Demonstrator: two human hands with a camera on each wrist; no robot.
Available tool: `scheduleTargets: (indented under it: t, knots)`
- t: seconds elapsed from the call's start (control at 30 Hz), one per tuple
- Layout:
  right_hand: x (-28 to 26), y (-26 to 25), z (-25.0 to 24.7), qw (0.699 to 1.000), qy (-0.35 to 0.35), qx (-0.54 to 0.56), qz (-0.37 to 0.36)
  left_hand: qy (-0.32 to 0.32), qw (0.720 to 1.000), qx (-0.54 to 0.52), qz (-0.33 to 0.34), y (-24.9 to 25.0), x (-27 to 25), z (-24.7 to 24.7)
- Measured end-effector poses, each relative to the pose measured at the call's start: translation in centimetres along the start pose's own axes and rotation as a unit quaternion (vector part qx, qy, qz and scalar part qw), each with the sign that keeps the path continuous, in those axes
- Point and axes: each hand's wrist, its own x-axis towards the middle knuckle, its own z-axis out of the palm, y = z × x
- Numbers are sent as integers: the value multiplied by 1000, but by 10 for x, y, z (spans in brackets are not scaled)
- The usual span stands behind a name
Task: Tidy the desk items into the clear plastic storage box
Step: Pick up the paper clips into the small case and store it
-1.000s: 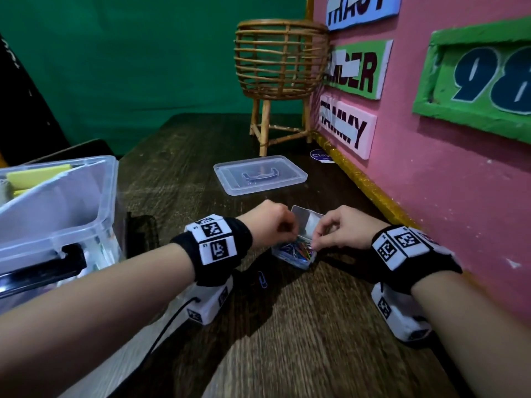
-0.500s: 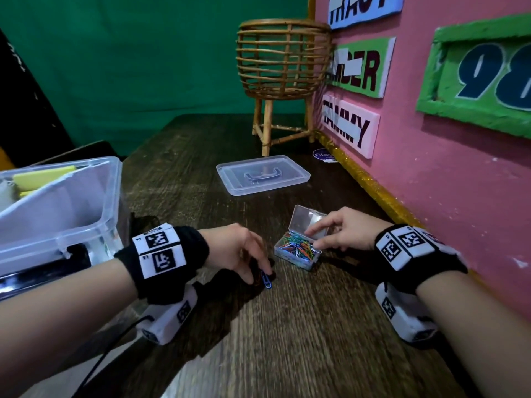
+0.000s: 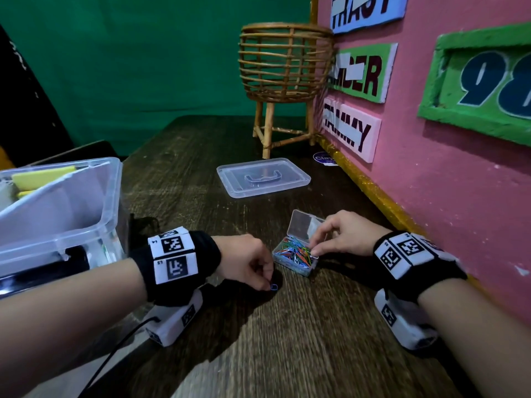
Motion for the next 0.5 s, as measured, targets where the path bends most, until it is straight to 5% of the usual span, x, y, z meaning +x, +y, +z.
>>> scheduleTargets:
  t: [0.13,0.33,0.5]
  knots:
    - [3,-5,3,999,12,-34,-17,30,1000,6,1,3,2,-3]
    - [3,-6,4,999,32,-30,-18,209,976,-60,33,10,10,-22]
    - [1,-8,2,998,56,-2,-2,191,980,-25,44,15,25,-23]
